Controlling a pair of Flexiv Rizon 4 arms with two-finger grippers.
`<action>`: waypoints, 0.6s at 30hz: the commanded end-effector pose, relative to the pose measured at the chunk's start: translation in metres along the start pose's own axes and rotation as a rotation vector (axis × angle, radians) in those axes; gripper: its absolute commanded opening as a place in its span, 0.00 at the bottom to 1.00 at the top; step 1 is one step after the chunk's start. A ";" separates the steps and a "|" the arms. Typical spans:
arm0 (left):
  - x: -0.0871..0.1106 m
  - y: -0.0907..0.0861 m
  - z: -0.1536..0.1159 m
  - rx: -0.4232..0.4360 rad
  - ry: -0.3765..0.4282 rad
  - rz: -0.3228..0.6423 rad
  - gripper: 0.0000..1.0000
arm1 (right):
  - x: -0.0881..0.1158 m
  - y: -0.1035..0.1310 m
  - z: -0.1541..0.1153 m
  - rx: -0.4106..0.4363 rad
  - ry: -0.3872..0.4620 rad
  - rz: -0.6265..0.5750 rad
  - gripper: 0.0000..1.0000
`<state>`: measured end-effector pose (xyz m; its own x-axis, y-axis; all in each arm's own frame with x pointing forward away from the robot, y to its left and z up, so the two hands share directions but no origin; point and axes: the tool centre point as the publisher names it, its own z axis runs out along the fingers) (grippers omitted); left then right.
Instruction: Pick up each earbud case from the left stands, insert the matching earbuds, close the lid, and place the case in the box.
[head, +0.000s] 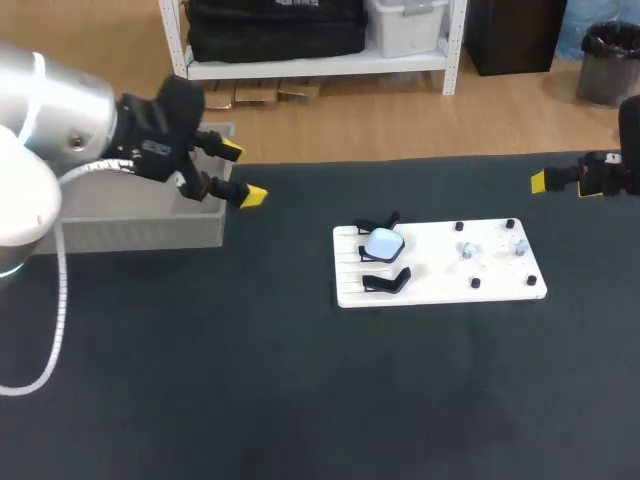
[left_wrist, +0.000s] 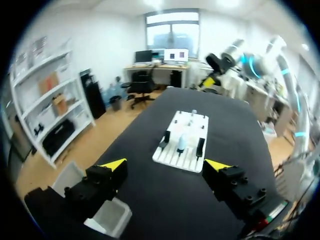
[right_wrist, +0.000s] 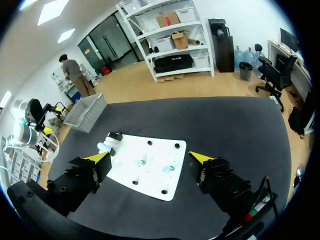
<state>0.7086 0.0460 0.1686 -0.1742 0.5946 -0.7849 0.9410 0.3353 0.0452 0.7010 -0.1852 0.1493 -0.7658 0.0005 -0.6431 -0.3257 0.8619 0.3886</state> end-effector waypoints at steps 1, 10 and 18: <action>0.001 0.005 0.025 0.094 -0.035 0.070 1.00 | 0.000 0.000 -0.001 0.000 0.001 0.000 1.00; 0.005 -0.008 0.073 0.162 -0.104 0.120 1.00 | 0.000 0.000 -0.001 0.000 0.001 0.000 1.00; 0.012 -0.018 0.111 0.247 -0.121 0.115 1.00 | 0.000 0.000 -0.001 0.000 0.001 0.000 1.00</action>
<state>0.7094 -0.0219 0.1036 -0.0325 0.5314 -0.8465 0.9951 0.0965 0.0223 0.7010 -0.1852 0.1494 -0.7658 0.0005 -0.6431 -0.3257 0.8619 0.3885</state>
